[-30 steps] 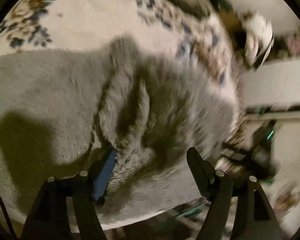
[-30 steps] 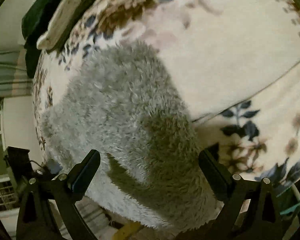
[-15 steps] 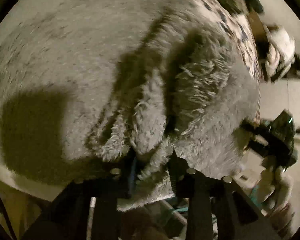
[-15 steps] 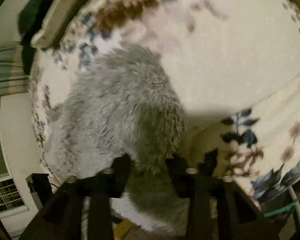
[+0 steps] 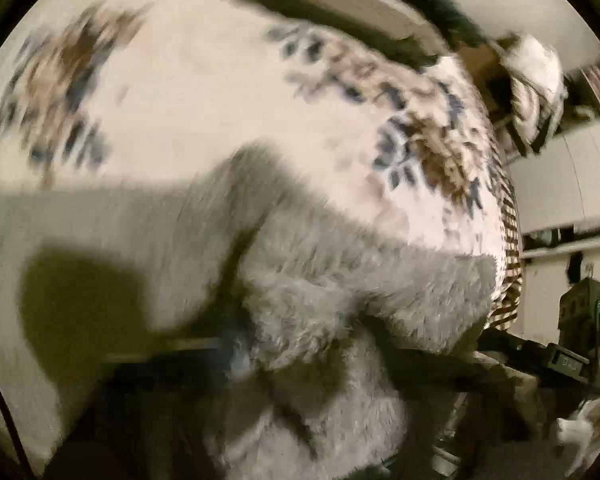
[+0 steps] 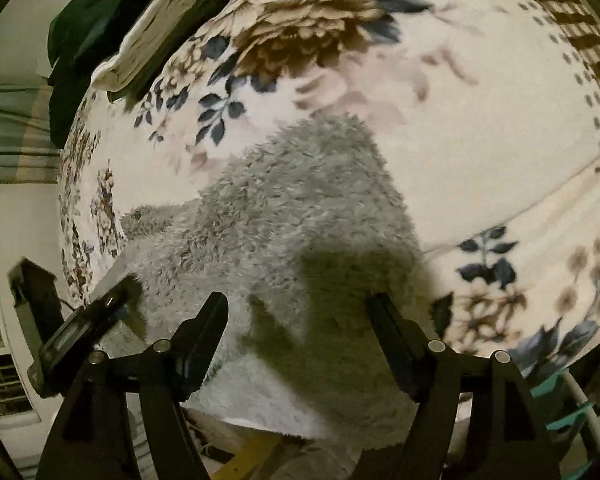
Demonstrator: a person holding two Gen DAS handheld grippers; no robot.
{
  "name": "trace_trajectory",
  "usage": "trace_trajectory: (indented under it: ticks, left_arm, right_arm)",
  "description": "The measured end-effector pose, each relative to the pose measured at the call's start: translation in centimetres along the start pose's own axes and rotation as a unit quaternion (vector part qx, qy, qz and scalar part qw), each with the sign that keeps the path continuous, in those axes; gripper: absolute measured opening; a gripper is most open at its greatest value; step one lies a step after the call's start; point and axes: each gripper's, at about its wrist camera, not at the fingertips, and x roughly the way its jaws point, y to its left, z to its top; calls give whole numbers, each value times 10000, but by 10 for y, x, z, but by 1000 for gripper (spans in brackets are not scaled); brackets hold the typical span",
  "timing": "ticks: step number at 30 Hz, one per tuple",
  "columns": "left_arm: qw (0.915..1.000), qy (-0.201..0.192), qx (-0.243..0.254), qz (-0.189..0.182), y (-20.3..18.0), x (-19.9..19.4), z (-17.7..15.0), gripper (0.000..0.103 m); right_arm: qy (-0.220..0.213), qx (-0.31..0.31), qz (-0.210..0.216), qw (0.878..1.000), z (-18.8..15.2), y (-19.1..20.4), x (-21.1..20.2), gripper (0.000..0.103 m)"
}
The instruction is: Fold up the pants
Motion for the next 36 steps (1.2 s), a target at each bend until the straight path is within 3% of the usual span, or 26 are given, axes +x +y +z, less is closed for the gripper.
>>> trace_trajectory:
  ticks: [3, 9, 11, 13, 16, 18, 20, 22, 26, 28, 31, 33, 34, 35, 36]
  left_arm:
    - [9994, -343, 86, 61, 2, -15, 12, 14]
    - [9956, -250, -895, -102, 44, -16, 27, 45]
    - [9927, -412, -1127, -138, 54, -35, 14, 55]
    - [9898, -641, -1268, -74, 62, -55, -5, 80]
    - [9820, -941, -1610, 303, 87, -84, -52, 96]
    - [9751, -908, -1957, 521, 107, -92, -82, 96]
    - [9599, -1009, -2549, 584, 140, -101, -120, 96]
    - [9373, -1176, -3224, 608, 175, -109, -156, 96]
    - [8737, -1684, -4560, 207, 238, -114, -201, 94]
    - [8508, -1982, -4867, -89, 258, -113, -203, 94]
    - [8325, -2225, -5061, -357, 284, -102, -184, 94]
    - [8279, -2317, -5085, -475, 296, -94, -170, 94]
    - [8301, -2313, -5051, -474, 302, -90, -162, 93]
    - [8306, -2394, -5004, -480, 306, -88, -155, 89]
    - [8300, -2543, -4937, -513, 305, -85, -151, 72]
  right_arm:
    - [-9, -102, -58, 9999, 0, 4, 2, 76]
    - [62, -225, -202, 9995, -1, 10, 4, 76]
    - [15, -257, -151, 9996, -3, 16, 0, 76]
    - [-36, -274, -22, 9996, -7, 25, -6, 76]
    - [7, -270, 198, 9994, -17, 41, -5, 76]
    - [67, -270, 352, 9990, -26, 54, 2, 76]
    - [174, -349, 450, 9982, -38, 71, 15, 76]
    - [372, -458, 520, 9969, -51, 91, 36, 76]
    - [722, -616, 501, 9942, -70, 120, 80, 76]
    - [862, -696, 411, 9930, -78, 134, 100, 76]
    - [992, -870, 244, 9910, -85, 149, 120, 76]
    - [1036, -990, 119, 9896, -88, 155, 128, 76]
    - [1060, -1033, 57, 9890, -89, 157, 130, 76]
    - [1075, -1045, 29, 9887, -89, 158, 132, 76]
    - [1084, -1043, 19, 9886, -88, 159, 132, 76]
